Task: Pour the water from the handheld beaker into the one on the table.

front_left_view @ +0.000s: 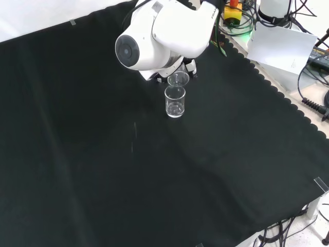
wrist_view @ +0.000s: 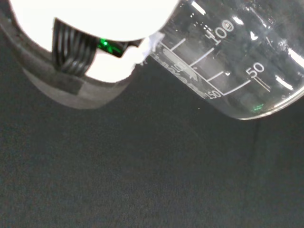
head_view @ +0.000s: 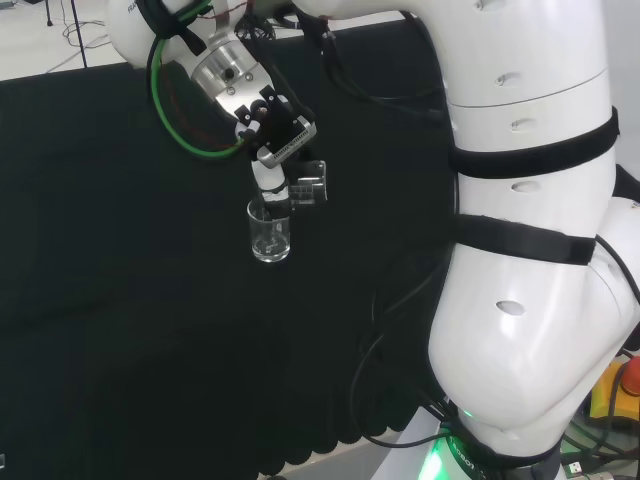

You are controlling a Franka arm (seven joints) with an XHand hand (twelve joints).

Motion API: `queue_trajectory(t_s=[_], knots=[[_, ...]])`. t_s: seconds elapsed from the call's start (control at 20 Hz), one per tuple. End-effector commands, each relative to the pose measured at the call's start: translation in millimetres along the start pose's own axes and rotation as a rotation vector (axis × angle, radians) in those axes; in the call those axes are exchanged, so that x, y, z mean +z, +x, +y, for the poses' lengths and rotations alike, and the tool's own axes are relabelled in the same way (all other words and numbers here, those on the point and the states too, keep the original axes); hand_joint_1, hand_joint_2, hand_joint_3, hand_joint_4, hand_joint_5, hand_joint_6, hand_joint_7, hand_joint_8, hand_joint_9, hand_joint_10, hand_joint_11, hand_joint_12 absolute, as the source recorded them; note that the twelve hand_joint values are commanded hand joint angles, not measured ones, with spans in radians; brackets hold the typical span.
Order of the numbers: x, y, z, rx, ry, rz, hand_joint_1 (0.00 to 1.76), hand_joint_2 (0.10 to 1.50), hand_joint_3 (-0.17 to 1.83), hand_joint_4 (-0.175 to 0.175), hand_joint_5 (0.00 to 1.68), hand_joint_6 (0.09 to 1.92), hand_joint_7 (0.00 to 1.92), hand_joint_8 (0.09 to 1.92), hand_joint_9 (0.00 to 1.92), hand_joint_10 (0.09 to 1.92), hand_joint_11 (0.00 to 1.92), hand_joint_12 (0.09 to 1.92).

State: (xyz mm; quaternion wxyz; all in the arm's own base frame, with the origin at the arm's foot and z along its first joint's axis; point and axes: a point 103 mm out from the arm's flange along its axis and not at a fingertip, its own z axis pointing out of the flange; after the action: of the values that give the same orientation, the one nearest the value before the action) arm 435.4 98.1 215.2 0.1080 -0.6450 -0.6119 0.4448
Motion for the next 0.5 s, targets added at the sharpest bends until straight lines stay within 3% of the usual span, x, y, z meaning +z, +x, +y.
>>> queue_trajectory(t_s=[0.05,0.5], knots=[[0.6,-1.8,-0.8,-0.012,-0.017,0.013,1.54,0.65,0.52,-0.175,1.31,0.45,1.45,0.44,1.64,0.09,1.18,0.71],[-0.6,-1.1,-4.8,-0.035,-0.038,0.021,1.54,0.65,0.52,-0.175,1.31,0.45,1.45,0.44,1.64,0.09,1.18,0.71]])
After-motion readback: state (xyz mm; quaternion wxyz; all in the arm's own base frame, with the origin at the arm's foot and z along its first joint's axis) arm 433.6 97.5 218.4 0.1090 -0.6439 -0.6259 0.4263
